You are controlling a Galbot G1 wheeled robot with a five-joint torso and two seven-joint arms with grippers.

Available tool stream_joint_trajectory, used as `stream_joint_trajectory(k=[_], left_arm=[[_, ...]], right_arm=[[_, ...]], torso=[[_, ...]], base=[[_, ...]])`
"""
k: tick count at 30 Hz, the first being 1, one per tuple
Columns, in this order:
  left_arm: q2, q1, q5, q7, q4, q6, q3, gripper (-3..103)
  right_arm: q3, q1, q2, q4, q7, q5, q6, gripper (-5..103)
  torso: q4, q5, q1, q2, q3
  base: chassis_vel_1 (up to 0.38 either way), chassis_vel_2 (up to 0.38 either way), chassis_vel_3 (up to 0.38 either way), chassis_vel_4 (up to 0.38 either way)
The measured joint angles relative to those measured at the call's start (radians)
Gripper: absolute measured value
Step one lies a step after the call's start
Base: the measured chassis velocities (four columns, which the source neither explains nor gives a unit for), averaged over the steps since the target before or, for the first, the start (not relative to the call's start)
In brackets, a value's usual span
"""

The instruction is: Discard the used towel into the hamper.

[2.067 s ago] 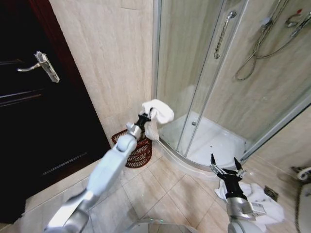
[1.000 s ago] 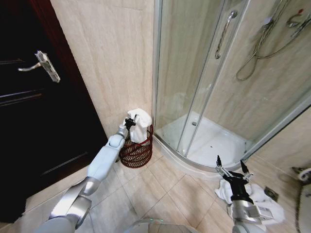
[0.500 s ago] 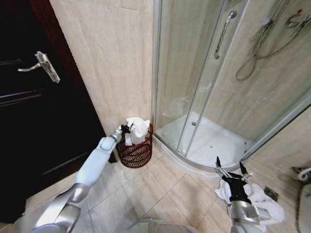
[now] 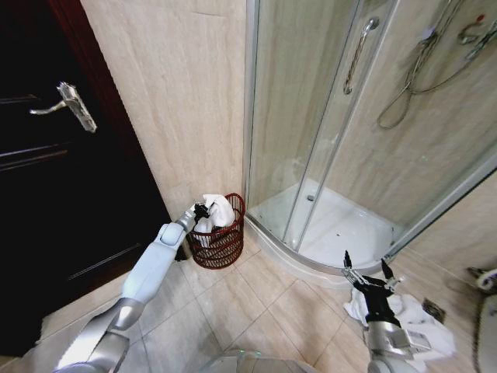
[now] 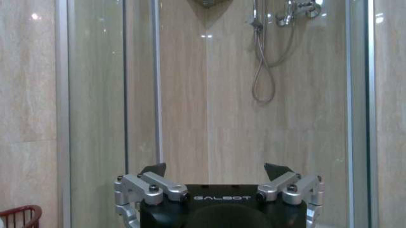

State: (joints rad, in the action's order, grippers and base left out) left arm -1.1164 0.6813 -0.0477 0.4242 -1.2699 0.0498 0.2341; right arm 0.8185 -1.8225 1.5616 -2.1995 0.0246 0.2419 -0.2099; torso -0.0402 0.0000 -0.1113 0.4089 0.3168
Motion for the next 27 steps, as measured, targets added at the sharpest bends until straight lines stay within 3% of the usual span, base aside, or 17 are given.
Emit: stream_joint_trajectory(k=[1,5,7,10,14,16,20,24,25,27], left_arm=[[0.0,0.0,0.0,0.0,0.0,0.0,0.0,8],[0.031,0.011,-0.051,0.053,-0.078,0.157,0.0,30],[0.034,0.01,-0.054,0.055,-0.086,0.182,-0.001,30],[0.043,0.003,-0.062,0.062,-0.115,0.259,-0.002,46],[0.043,0.01,-0.063,0.063,-0.132,0.281,0.003,57],[0.039,0.018,-0.064,0.054,-0.137,0.275,0.008,68],[0.034,0.03,-0.076,0.012,-0.137,0.232,0.013,79],[-0.003,0.111,-0.183,-0.255,-0.162,0.037,0.035,94],[-0.003,0.111,-0.183,-0.255,-0.162,0.037,0.035,94],[-0.025,0.185,-0.207,-0.311,-0.223,-0.007,0.085,100]], right_arm=[[0.0,0.0,0.0,0.0,0.0,0.0,0.0,100],[0.0,0.001,-0.001,0.007,-0.001,0.003,-0.001,100],[-0.001,0.001,-0.001,0.007,-0.001,0.004,-0.001,100],[-0.002,0.0,-0.002,0.013,-0.002,0.005,-0.005,100],[0.003,-0.002,-0.009,0.018,-0.003,0.011,-0.01,100],[0.005,-0.003,-0.012,0.018,-0.003,0.016,-0.011,100],[0.005,-0.003,-0.014,0.017,-0.003,0.018,-0.011,100],[-0.006,0.004,-0.011,0.001,-0.01,0.019,0.003,100],[-0.006,0.004,-0.011,0.001,-0.01,0.019,0.003,100],[-0.013,0.006,-0.011,-0.012,-0.011,0.019,0.014,100]], torso=[[0.0,0.0,0.0,0.0,0.0],[-0.0003,0.0001,0.0,0.0,0.0],[-0.0003,0.0001,0.0,0.0,0.0],[-0.0002,0.0001,0.0,0.0,0.0],[-0.0002,-0.0001,0.0,0.0,0.0],[-0.0002,-0.0001,0.0,0.0,0.0],[-0.0001,0.0,0.0,0.0,0.0],[-0.0001,-0.0003,0.0,0.0,0.0],[-0.0001,-0.0003,0.0,0.0,0.0],[0.0001,-0.0002,0.0,0.0,0.0]], base=[[0.0,0.0,0.0,0.0],[0.0,0.0,0.0,0.0],[0.0,0.0,0.0,0.0],[0.0,0.0,0.0,0.0],[0.0,0.0,0.0,0.0],[0.0,0.0,0.0,0.0],[0.0,0.0,0.0,0.0],[0.0,0.0,0.0,0.0],[0.0,0.0,0.0,0.0],[0.0,0.0,0.0,0.0]])
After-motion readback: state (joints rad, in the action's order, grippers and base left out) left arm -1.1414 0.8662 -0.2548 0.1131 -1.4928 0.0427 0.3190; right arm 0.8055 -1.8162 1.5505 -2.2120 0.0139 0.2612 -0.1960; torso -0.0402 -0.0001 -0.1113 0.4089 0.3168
